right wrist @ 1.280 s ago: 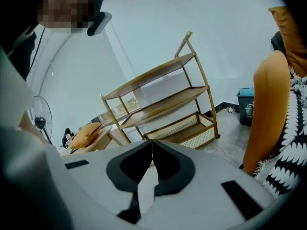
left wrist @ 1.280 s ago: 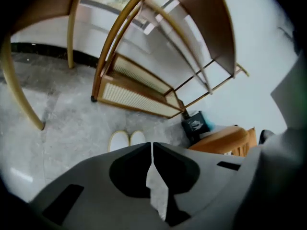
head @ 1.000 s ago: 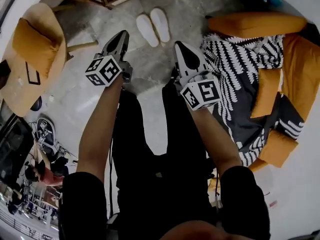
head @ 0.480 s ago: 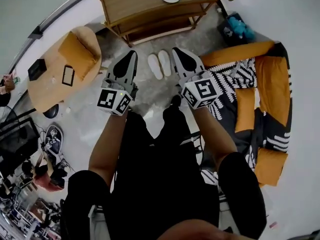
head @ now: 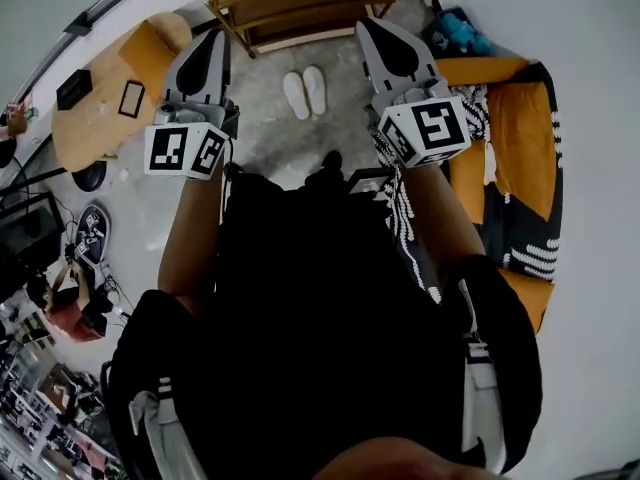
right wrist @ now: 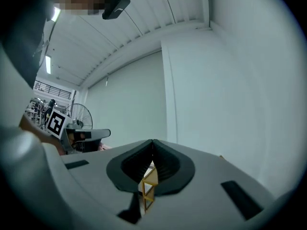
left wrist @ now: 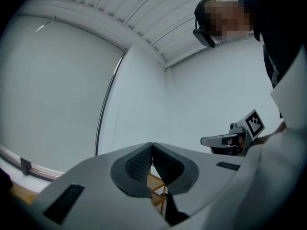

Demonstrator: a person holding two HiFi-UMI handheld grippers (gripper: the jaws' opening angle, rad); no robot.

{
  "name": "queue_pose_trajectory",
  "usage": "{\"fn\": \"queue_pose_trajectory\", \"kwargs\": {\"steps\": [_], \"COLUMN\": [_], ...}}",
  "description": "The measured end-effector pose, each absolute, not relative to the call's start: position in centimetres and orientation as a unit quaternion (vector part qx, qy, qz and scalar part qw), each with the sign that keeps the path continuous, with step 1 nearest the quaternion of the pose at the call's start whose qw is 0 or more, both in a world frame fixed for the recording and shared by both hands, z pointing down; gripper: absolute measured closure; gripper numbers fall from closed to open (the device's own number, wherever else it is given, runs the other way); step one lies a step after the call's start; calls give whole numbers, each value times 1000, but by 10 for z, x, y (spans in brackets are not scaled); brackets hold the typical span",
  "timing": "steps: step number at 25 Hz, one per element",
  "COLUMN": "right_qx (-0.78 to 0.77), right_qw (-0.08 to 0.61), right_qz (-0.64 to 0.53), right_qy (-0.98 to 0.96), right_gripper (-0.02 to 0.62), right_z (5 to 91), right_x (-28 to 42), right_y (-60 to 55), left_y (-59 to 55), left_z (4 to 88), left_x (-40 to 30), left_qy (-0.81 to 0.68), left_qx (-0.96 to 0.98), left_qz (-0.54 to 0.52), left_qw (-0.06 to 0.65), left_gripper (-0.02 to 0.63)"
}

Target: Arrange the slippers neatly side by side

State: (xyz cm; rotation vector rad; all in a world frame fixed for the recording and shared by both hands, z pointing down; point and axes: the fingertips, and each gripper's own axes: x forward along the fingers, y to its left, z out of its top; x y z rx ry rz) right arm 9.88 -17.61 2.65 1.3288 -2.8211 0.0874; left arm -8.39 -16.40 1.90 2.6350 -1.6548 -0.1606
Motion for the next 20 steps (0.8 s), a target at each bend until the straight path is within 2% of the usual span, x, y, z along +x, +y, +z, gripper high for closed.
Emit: {"fn": "queue_pose_trajectory", "kwargs": {"steps": [6,12,20], "right_qx": [419,417,437], "right_qw": [0,10,15], "right_qz": [56,93,69], "right_qy": [-906,-904,-897], "right_gripper": [563,565,565], "right_z": [37,64,52], "right_x": [121,113,110], "right_y": [-157,-134,-77], "left_y": [-137,-109,-53], "left_z": [30,28,36], "left_x": [-74,-91,-95], "left_qy": [-558,-583,-564], "left_qx": [829,812,825], "left_qz": [-38,-15,-29], "left_qw": [24,16,26], "left_gripper": [591,589,591]}}
